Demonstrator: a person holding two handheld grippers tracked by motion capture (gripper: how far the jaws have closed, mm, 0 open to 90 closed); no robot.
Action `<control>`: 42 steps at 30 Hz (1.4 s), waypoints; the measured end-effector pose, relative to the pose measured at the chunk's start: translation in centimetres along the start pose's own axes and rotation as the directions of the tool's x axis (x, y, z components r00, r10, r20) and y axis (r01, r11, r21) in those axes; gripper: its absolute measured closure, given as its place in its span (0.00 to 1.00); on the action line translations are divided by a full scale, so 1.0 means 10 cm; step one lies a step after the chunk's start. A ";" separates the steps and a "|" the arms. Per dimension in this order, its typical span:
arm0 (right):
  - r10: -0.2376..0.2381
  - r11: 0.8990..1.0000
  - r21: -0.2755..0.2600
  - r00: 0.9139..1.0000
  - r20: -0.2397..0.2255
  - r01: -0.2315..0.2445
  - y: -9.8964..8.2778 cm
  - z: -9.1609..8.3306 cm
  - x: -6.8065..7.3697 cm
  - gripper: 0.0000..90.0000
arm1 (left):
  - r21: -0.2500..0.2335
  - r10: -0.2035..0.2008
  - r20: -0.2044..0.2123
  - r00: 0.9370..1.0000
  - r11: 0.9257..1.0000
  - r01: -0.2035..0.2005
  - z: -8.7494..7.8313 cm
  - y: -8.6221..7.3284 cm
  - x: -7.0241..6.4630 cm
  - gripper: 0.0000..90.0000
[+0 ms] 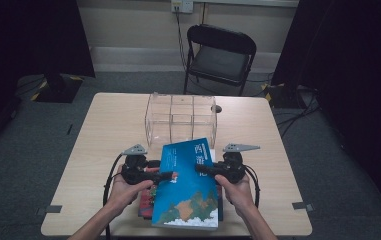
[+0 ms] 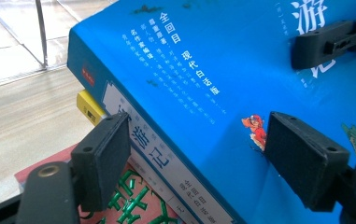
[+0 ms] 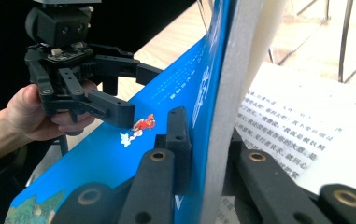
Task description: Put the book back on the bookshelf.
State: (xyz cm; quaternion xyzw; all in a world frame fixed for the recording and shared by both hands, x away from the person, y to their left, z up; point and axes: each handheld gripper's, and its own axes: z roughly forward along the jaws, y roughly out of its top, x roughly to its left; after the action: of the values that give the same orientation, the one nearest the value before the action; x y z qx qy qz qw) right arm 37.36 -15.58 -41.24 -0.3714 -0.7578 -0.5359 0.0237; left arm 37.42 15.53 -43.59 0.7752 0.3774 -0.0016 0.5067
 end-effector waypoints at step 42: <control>-0.105 0.981 -0.169 0.994 -0.026 0.099 0.17 -0.23 0.46 0.94 | -0.012 -0.095 0.253 0.963 0.995 0.102 0.08 0.14 -0.06 0.22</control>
State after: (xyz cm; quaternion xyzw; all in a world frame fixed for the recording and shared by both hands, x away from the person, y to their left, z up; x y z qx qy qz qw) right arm 34.17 -14.73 -36.95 -0.3235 -0.7277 -0.6045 -0.0219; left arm 38.14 14.27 -42.64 0.7426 0.3478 -0.1208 0.5595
